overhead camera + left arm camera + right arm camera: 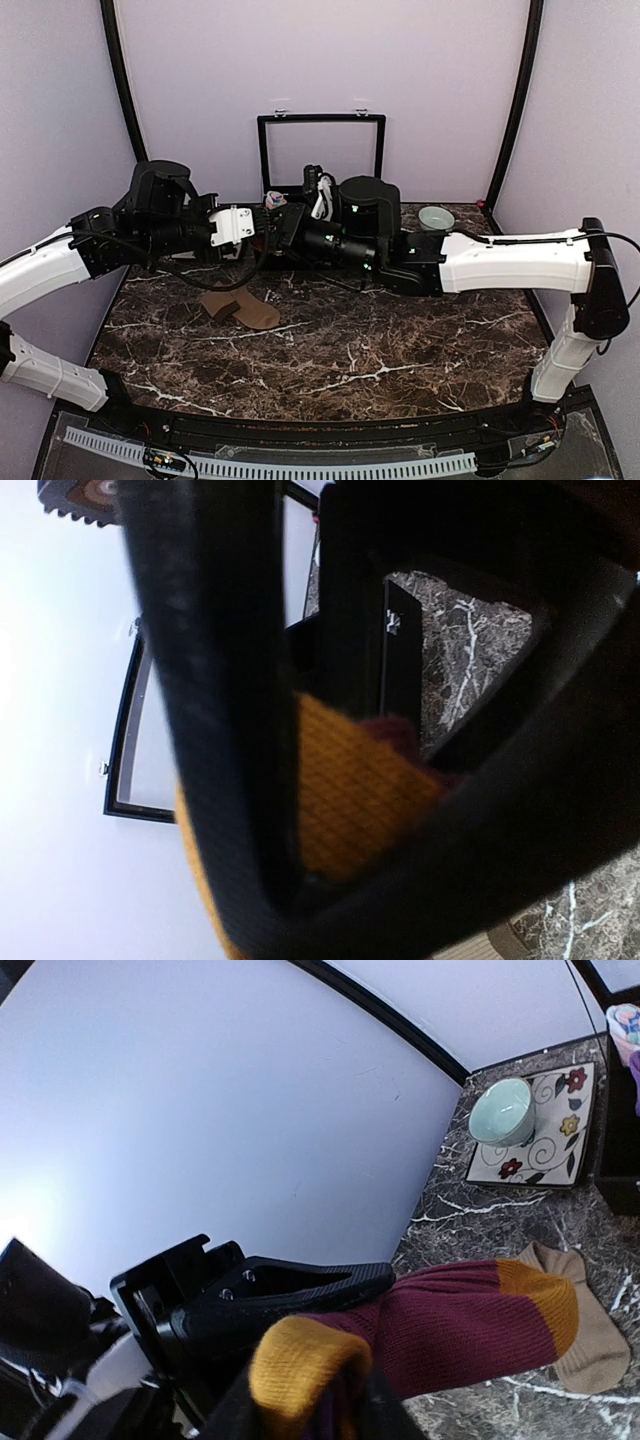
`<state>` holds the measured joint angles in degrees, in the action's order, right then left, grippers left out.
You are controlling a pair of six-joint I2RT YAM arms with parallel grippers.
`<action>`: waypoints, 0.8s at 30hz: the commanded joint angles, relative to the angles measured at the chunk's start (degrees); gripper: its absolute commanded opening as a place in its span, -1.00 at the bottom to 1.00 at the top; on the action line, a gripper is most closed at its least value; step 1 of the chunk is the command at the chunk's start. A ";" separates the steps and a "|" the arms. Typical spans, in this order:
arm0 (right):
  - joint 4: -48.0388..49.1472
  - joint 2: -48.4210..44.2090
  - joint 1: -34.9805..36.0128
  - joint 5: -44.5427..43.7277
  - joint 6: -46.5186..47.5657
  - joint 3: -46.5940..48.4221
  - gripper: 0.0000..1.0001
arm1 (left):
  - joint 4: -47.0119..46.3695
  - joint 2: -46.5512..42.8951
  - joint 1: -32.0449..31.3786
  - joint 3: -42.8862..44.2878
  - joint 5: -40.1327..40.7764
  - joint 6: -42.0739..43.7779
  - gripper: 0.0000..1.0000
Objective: Roll the socks
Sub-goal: Roll the sock.
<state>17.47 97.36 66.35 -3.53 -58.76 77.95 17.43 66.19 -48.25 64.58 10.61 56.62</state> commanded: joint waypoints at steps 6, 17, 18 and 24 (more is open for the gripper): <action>-4.56 -8.62 0.50 0.38 19.71 -4.02 -0.01 | 28.93 6.36 5.33 18.98 -33.68 -19.31 -1.00; -13.97 -13.13 0.71 4.74 31.29 -2.64 -0.06 | 47.77 16.59 7.05 31.86 -50.84 -19.99 -1.00; -13.50 -13.67 0.70 6.83 31.96 -2.74 -0.02 | 48.44 16.80 7.35 31.97 -51.45 -19.76 -1.00; -10.46 -15.58 0.82 19.92 38.70 -4.47 0.01 | 56.07 19.73 8.25 35.26 -62.41 -15.85 -1.00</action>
<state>4.49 84.29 66.72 5.96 -26.11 74.30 65.04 84.88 -40.60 96.03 -41.28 37.56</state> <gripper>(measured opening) 0.515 0.133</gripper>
